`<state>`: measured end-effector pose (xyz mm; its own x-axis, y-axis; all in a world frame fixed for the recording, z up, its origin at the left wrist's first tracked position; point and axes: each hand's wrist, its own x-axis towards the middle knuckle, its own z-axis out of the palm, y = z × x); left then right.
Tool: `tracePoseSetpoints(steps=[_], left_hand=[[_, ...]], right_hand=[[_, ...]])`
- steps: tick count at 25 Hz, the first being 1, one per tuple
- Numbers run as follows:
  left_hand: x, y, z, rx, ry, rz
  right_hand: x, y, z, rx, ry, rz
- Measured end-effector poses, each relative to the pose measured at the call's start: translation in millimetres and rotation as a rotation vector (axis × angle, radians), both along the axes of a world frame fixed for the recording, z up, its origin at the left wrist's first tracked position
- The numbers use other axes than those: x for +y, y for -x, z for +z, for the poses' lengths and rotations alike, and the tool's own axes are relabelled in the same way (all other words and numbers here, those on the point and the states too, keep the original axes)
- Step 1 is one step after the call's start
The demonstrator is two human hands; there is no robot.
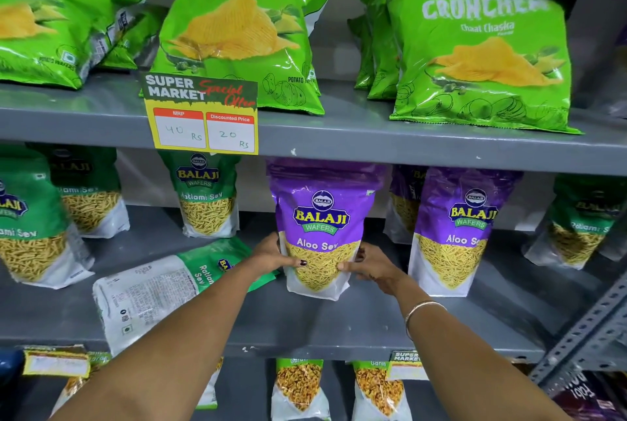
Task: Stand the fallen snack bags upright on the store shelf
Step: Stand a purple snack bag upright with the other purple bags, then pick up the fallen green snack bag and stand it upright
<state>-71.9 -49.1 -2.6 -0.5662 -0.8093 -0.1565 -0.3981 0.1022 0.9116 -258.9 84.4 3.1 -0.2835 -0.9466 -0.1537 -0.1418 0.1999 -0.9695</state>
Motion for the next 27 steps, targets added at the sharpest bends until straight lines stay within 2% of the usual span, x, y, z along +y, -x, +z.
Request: tracePoseSetpoints(steps=[4, 10, 12, 15, 16, 18, 20, 21, 24, 27], left_hand=[[5, -3, -3, -0.020, 0.005, 0.005], [20, -4, -2, -0.104, 0.044, 0.065], [17, -14, -1, -0.134, 0.071, 0.024], [-7, -50, 4, -0.294, 0.251, 0.029], [-23, -72, 5, -0.366, 0.303, 0.028], [-55, -119, 2, -0.491, 0.384, 0.040], [-78, -166, 1, -0.592, 0.413, -0.020], [-94, -189, -4, -0.624, 0.358, -0.033], [-128, -220, -25, -0.549, 0.112, -0.125], [-130, -232, -21, -0.387, -0.084, -0.166]], right_hand=[[-9, 6, -10, -0.031, 0.045, 0.035], [-10, 8, -8, -0.019, -0.011, 0.057], [-9, 5, -2, 0.013, -0.145, 0.026], [-9, -3, -6, 0.183, -0.575, 0.060], [-10, -12, -11, 0.175, -0.682, 0.033], [-14, -44, -17, 0.103, -0.749, -0.049], [-27, -90, -21, 0.010, -0.733, -0.080], [-39, -120, -22, -0.060, -0.689, -0.113], [-72, -191, -27, -0.202, -0.546, -0.235], [-90, -244, -29, -0.298, -0.497, -0.318]])
